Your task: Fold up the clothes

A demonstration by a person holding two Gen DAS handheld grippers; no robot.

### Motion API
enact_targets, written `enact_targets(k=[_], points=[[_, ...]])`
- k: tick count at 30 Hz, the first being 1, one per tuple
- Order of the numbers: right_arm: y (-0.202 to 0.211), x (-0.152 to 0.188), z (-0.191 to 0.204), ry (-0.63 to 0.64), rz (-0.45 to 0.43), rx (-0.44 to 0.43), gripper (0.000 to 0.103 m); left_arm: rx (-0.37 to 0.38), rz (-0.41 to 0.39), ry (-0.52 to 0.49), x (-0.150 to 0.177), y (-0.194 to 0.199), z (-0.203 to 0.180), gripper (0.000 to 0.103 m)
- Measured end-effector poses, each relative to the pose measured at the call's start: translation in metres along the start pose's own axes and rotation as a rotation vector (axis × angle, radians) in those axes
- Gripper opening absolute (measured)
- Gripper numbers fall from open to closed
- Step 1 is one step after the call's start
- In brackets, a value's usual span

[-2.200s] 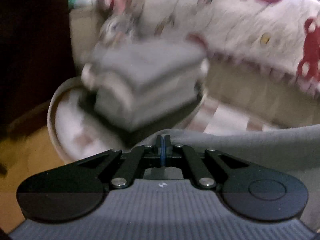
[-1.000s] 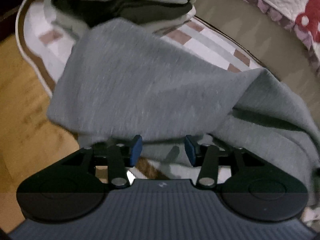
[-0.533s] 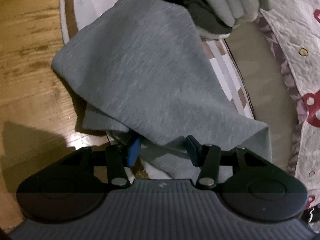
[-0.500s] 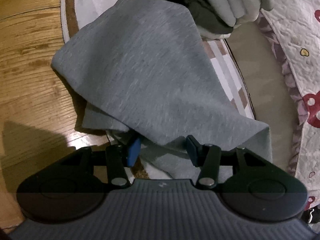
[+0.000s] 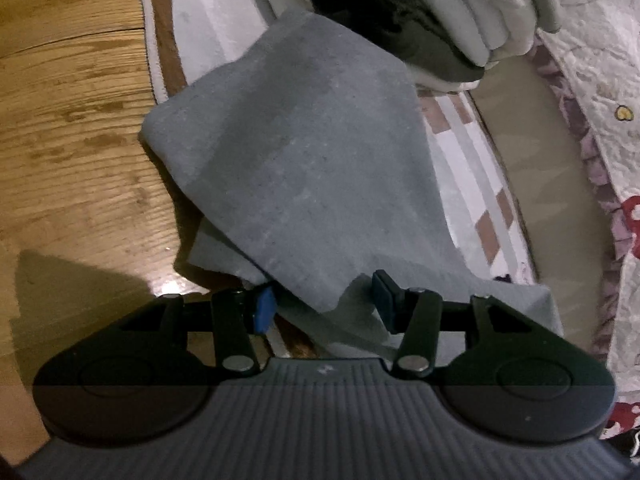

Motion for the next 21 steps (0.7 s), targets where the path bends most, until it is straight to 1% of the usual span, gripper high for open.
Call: enact_targets(k=[1, 3, 4, 6, 7, 8, 9, 11, 14, 15, 16, 18, 19, 21], points=[[-0.006, 0.000, -0.005, -0.027, 0.018, 0.015, 0.007, -0.006, 0.003, 0.006, -0.002, -0.002, 0.000, 0.050], [-0.012, 0.002, -0.003, -0.011, 0.022, 0.042, 0.007, -0.010, 0.007, 0.016, -0.005, -0.008, 0.001, 0.052], [-0.014, 0.003, -0.002, -0.003, 0.025, 0.055, 0.010, -0.002, 0.010, 0.012, -0.007, -0.011, 0.000, 0.055], [-0.010, 0.005, 0.008, 0.030, 0.011, 0.021, 0.014, 0.012, 0.016, 0.002, -0.010, -0.017, -0.001, 0.054], [-0.008, 0.004, 0.010, 0.016, 0.008, -0.017, 0.016, 0.018, 0.018, -0.040, -0.012, -0.019, -0.006, 0.040], [-0.005, 0.004, 0.008, -0.017, 0.001, -0.051, 0.017, 0.024, 0.019, -0.083, -0.014, -0.021, -0.011, 0.014], [-0.003, 0.001, 0.004, -0.062, -0.009, -0.083, 0.018, 0.001, 0.015, -0.123, -0.015, -0.021, -0.015, 0.009], [-0.005, -0.004, -0.005, -0.127, -0.024, -0.107, 0.018, -0.039, -0.008, -0.199, -0.018, -0.020, -0.024, 0.008], [-0.011, -0.004, 0.000, -0.053, -0.040, -0.047, 0.018, -0.075, -0.063, -0.271, -0.018, -0.007, -0.041, 0.007], [-0.012, -0.004, 0.002, -0.028, -0.046, -0.027, 0.015, -0.080, -0.081, -0.294, -0.018, -0.001, -0.045, 0.007], [-0.014, -0.005, 0.004, -0.004, -0.051, -0.006, 0.012, -0.089, -0.114, -0.328, -0.018, 0.008, -0.052, 0.007], [-0.010, -0.005, 0.015, 0.084, -0.097, 0.018, 0.008, -0.085, -0.197, -0.348, -0.021, 0.026, -0.065, 0.007], [-0.004, -0.006, 0.020, 0.113, -0.130, 0.012, 0.007, -0.080, -0.227, -0.359, -0.024, 0.036, -0.069, 0.007], [0.011, -0.009, 0.023, 0.111, -0.181, -0.027, 0.007, -0.074, -0.269, -0.396, -0.029, 0.051, -0.078, 0.007]])
Point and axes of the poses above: each gripper's, at about its wrist camera, not at the fingertips, and y roughly against the way its jaws point, z to its left, x to its underside, the point moved 7 cm from there along -y, roughly the way its jaws point, and after that the axes turned 8 degrees about -y, right-handed, at the moved point
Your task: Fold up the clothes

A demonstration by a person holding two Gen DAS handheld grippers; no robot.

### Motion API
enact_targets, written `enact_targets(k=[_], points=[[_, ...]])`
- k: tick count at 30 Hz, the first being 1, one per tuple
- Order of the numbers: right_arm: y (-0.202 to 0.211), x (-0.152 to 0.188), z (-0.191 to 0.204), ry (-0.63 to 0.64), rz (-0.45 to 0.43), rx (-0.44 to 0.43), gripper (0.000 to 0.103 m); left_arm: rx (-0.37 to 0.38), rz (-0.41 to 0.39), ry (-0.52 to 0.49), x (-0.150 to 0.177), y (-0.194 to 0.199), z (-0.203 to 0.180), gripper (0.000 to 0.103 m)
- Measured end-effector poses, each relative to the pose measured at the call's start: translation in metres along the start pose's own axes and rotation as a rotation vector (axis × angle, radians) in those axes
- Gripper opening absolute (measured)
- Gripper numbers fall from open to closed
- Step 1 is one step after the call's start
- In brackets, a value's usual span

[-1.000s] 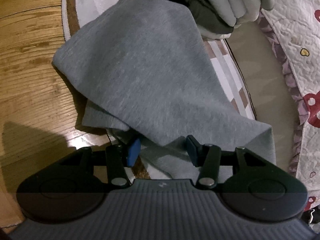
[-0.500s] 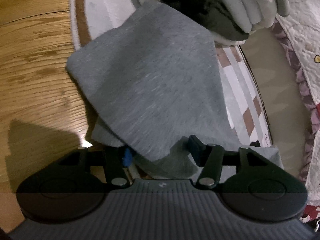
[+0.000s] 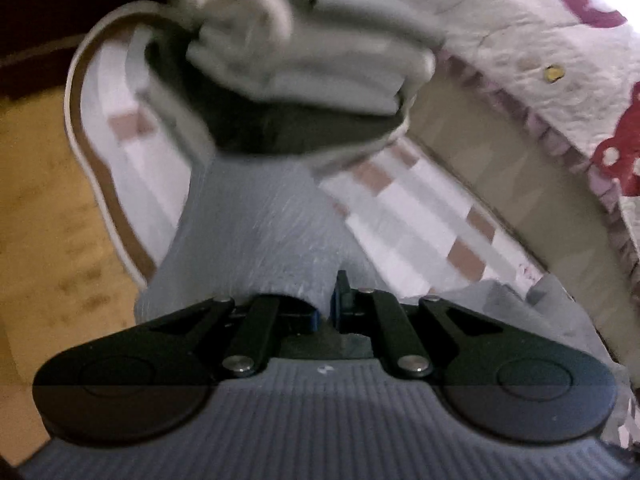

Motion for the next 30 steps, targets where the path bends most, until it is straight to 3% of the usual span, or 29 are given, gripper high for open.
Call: enact_targets(k=[4, 6, 9, 10, 13, 15, 17, 18, 21, 22, 23, 26, 29, 30], points=[[0.014, -0.009, -0.008, -0.072, -0.020, -0.050, 0.005, -0.063, 0.010, -0.107, -0.003, 0.004, 0.002, 0.007], [0.015, -0.012, -0.016, -0.070, -0.005, 0.013, 0.004, -0.067, 0.024, -0.098, 0.002, 0.003, 0.007, 0.007], [0.005, -0.005, -0.042, -0.020, 0.050, 0.387, 0.003, -0.045, 0.085, -0.051, 0.015, -0.006, 0.017, 0.008], [0.001, -0.002, -0.050, -0.044, 0.065, 0.435, 0.003, -0.047, 0.103, -0.051, 0.019, -0.010, 0.018, 0.008], [0.005, -0.010, -0.057, -0.160, 0.026, 0.341, 0.004, -0.107, 0.128, -0.089, 0.027, -0.014, 0.021, 0.010], [0.022, -0.024, -0.044, -0.201, -0.088, 0.157, 0.004, -0.103, 0.144, -0.087, 0.031, -0.016, 0.021, 0.014], [0.042, -0.038, -0.036, -0.291, -0.199, -0.092, 0.004, -0.095, 0.158, -0.080, 0.034, -0.019, 0.022, 0.019], [0.047, -0.042, -0.034, -0.311, -0.234, -0.160, 0.004, -0.099, 0.161, -0.076, 0.034, -0.021, 0.024, 0.019], [0.044, -0.043, -0.043, -0.309, -0.228, -0.108, 0.004, -0.111, 0.153, -0.095, 0.033, -0.026, 0.024, 0.019], [0.039, -0.041, -0.047, -0.312, -0.212, -0.075, 0.004, -0.117, 0.146, -0.116, 0.031, -0.027, 0.022, 0.017], [0.035, -0.038, -0.052, -0.310, -0.187, -0.041, 0.004, -0.123, 0.139, -0.137, 0.030, -0.028, 0.020, 0.004], [0.033, -0.030, -0.050, -0.281, -0.143, -0.004, 0.007, -0.166, 0.092, -0.221, 0.018, -0.024, 0.009, 0.003], [0.035, -0.023, -0.049, -0.228, -0.132, 0.065, 0.024, -0.225, -0.058, -0.308, -0.016, 0.007, -0.012, 0.003], [0.032, -0.021, -0.050, -0.221, -0.124, 0.093, 0.049, -0.218, -0.100, -0.300, -0.027, 0.018, -0.016, 0.003]])
Point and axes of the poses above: each gripper's, at about its wrist camera, not at the fingertips, and y roughly against the way its jaws point, z to its left, x to its underside, the point moved 7 cm from there along -y, roughly the way its jaws point, and after that the axes turned 8 degrees about -y, right-handed, at the moved point
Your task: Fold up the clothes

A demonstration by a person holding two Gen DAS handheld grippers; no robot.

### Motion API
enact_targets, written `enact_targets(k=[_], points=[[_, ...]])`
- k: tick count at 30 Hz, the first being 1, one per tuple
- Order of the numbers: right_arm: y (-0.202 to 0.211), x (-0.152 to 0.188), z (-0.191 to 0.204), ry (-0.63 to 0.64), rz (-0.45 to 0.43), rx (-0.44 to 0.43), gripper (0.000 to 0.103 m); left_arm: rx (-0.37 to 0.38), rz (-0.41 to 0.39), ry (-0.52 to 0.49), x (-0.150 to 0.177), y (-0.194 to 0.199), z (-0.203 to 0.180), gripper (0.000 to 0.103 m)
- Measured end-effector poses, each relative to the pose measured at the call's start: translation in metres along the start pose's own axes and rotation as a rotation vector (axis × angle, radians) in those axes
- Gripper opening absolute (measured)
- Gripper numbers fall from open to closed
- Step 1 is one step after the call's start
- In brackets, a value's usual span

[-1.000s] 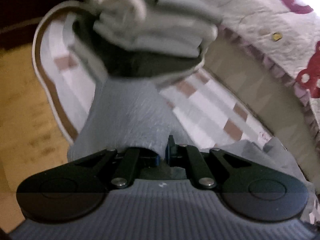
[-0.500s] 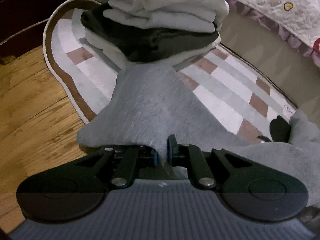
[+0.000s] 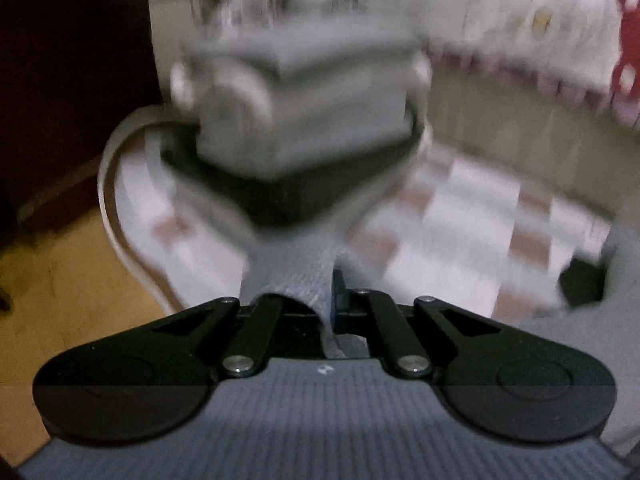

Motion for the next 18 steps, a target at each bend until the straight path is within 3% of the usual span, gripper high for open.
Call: enact_targets(k=[1, 4, 8, 12, 14, 15, 16, 18], points=[[-0.002, 0.002, -0.001, 0.009, 0.005, 0.027, 0.064, 0.014, -0.023, 0.028, -0.012, 0.009, 0.002, 0.003], [-0.010, 0.009, 0.003, 0.112, 0.013, 0.114, 0.064, 0.061, -0.028, 0.095, -0.028, 0.018, 0.007, 0.003], [-0.019, 0.028, 0.023, 0.215, 0.108, 0.030, 0.064, 0.100, 0.008, 0.156, -0.023, 0.016, 0.011, 0.003], [-0.044, 0.036, 0.035, 0.342, 0.140, 0.073, 0.063, 0.059, 0.047, 0.073, -0.015, 0.003, 0.002, 0.003], [-0.057, 0.029, 0.037, 0.403, 0.116, 0.101, 0.045, 0.055, 0.068, 0.008, -0.018, -0.009, -0.007, 0.003], [-0.061, 0.019, 0.036, 0.385, 0.107, 0.094, 0.017, 0.053, 0.070, -0.028, -0.027, -0.015, -0.012, 0.003], [-0.063, 0.005, 0.033, 0.325, 0.109, 0.073, 0.007, 0.051, 0.071, -0.064, -0.036, -0.022, -0.018, 0.003], [-0.054, -0.029, 0.022, 0.162, 0.062, -0.004, 0.005, 0.056, 0.058, -0.082, -0.062, -0.029, -0.023, 0.003]])
Point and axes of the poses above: each gripper's, at about its wrist camera, not at the fingertips, and y roughly against the way its jaws point, z to its left, x to its underside, the point moved 7 cm from there along -y, roughly the way its jaws point, and after that the axes turned 8 degrees about -y, right-handed, at the moved point
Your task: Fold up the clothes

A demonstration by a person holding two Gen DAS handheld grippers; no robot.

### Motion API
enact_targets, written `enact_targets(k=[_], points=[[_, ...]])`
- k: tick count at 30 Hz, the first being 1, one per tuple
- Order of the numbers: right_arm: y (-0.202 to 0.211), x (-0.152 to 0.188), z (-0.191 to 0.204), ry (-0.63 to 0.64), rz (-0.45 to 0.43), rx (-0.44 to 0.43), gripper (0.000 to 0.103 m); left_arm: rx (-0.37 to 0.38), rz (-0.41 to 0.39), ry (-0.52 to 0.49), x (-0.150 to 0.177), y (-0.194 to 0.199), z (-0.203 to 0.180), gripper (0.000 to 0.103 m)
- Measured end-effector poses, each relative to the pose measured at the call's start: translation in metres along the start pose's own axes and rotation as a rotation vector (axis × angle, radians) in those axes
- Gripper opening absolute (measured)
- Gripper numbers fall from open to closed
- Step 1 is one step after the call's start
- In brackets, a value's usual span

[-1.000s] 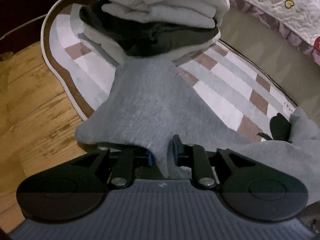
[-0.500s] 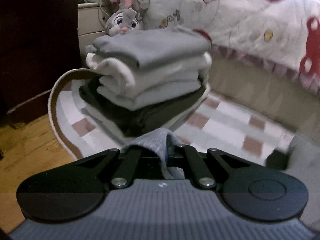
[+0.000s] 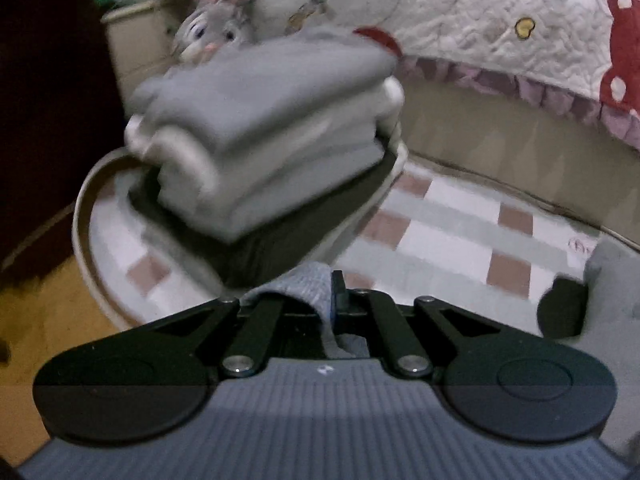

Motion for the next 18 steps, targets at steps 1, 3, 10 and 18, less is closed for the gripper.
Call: enact_targets(k=[1, 3, 10, 18], points=[[0.008, -0.015, -0.008, -0.066, -0.037, -0.020, 0.005, 0.009, -0.022, 0.011, -0.021, 0.000, 0.000, 0.003], [0.031, -0.042, -0.018, -0.158, -0.104, -0.030, 0.005, 0.019, -0.085, 0.032, -0.057, 0.010, 0.003, 0.003], [0.143, -0.085, 0.014, -0.160, -0.414, -0.025, 0.006, 0.144, -0.426, 0.137, -0.144, 0.117, 0.025, 0.003], [0.104, 0.035, 0.082, -0.045, -0.112, -0.032, 0.007, 0.053, -0.105, 0.243, 0.019, 0.076, 0.088, 0.003]])
Point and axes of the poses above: each gripper's, at about its wrist camera, not at the fingertips, and y roughly against the way its jaws point, z to its left, x to its underside, the point moved 7 cm from there along -y, roughly the way its jaws point, and after that the axes turned 8 degrees about -y, right-handed, at the moved point
